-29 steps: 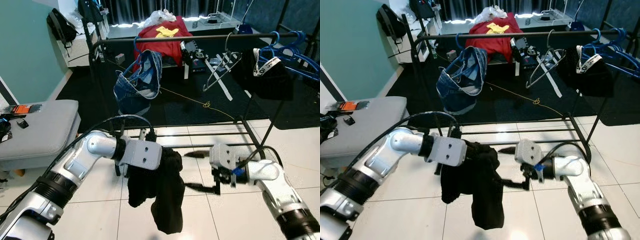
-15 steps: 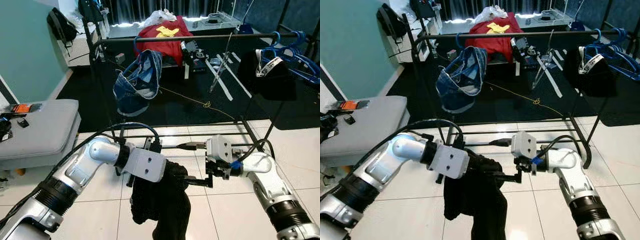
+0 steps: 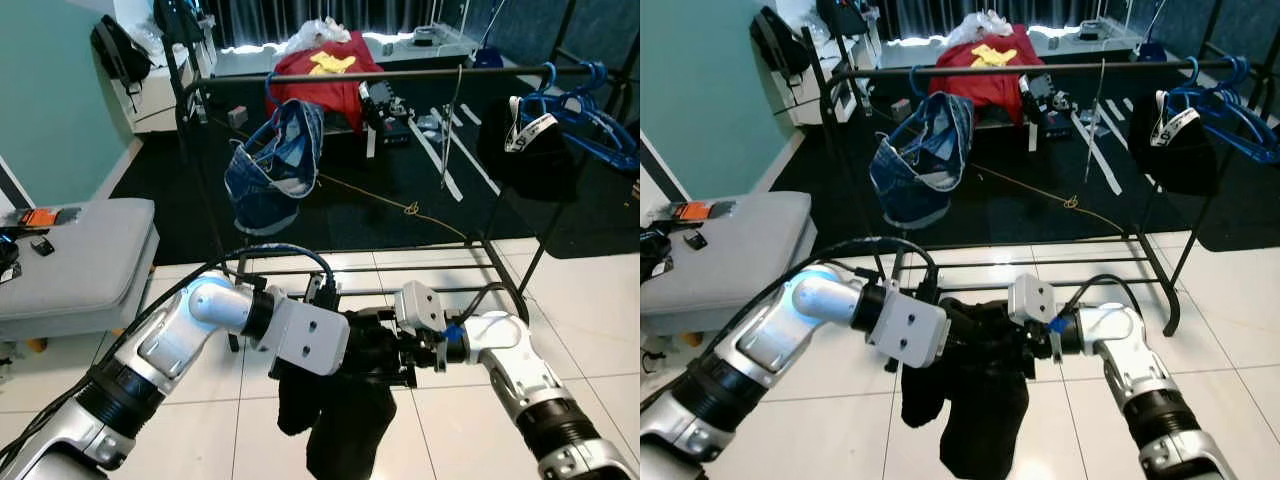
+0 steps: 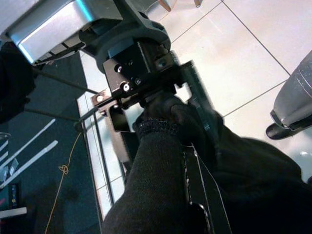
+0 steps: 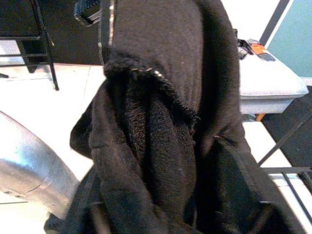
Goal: Hang hanger
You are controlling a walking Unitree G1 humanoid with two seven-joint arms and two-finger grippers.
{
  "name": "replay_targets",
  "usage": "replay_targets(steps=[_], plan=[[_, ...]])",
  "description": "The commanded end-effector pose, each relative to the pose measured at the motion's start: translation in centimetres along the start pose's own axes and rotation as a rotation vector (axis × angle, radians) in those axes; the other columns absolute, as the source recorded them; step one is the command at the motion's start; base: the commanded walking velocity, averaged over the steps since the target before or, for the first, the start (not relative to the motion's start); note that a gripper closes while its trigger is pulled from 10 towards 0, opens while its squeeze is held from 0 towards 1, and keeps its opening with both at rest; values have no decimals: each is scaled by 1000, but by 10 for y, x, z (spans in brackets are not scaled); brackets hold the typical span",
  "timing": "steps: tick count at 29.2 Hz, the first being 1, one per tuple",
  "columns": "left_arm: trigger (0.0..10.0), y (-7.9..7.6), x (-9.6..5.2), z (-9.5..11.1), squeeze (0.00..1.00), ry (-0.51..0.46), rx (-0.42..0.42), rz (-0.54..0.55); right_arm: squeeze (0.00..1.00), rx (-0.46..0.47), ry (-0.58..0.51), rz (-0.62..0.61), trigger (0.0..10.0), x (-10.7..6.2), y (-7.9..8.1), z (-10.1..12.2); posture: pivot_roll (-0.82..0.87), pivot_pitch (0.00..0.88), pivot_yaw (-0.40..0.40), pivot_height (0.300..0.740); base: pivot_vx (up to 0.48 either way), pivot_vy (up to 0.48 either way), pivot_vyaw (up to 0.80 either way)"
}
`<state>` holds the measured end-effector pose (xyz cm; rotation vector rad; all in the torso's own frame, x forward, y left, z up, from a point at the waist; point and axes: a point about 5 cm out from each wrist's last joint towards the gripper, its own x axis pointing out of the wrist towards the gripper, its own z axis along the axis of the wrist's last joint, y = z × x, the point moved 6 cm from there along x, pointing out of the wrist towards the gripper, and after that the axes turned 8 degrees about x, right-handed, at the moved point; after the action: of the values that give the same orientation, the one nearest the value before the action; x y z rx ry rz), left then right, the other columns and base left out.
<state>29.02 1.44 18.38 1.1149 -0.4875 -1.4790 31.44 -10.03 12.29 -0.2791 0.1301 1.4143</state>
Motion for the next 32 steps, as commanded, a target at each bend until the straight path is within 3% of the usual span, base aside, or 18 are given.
replay_targets(steps=[1, 7, 12, 13, 16, 21, 25, 32], plan=[[10000, -1, 2, 8, 0, -34, 6, -6, 0, 8, -12, 1, 0, 3, -3, 3, 66, 83, 46, 740, 0, 0, 0], [10000, -1, 2, 8, 0, -34, -5, -3, 0, 21, -23, -7, 0, 1, -3, 4, 66, 78, 50, 740, 0, 0, 0], [10000, 9, -1, 5, 0, -24, -37, 37, 0, 36, -30, -12, 0, 0, -1, 1, 65, 67, 51, 740, 0, 0, 0], [10000, 18, -6, 0, 0, -7, -54, 68, 0, 70, -29, -37, 0, -1, 3, -9, 66, 62, 50, 740, 0, 0, 0], [10000, 23, -12, -5, 0, 11, -64, 84, 0, 115, -32, -68, 0, -1, 6, -21, 64, 60, 52, 740, 0, 0, 0], [10000, 28, -14, -5, 0, 7, -80, 110, 0, 153, -38, -88, 0, -2, 8, -28, 65, 59, 52, 740, 0, 0, 0], [10000, 40, -21, -5, 0, -4, -118, 172, 0, 253, -77, -159, 0, -4, 11, -43, 68, 54, 58, 740, 0, 0, 0], [10000, 51, -25, -1, 0, -42, -165, 239, 0, 304, -101, -194, 0, -6, 15, -50, 68, 54, 57, 740, 0, 0, 0]])
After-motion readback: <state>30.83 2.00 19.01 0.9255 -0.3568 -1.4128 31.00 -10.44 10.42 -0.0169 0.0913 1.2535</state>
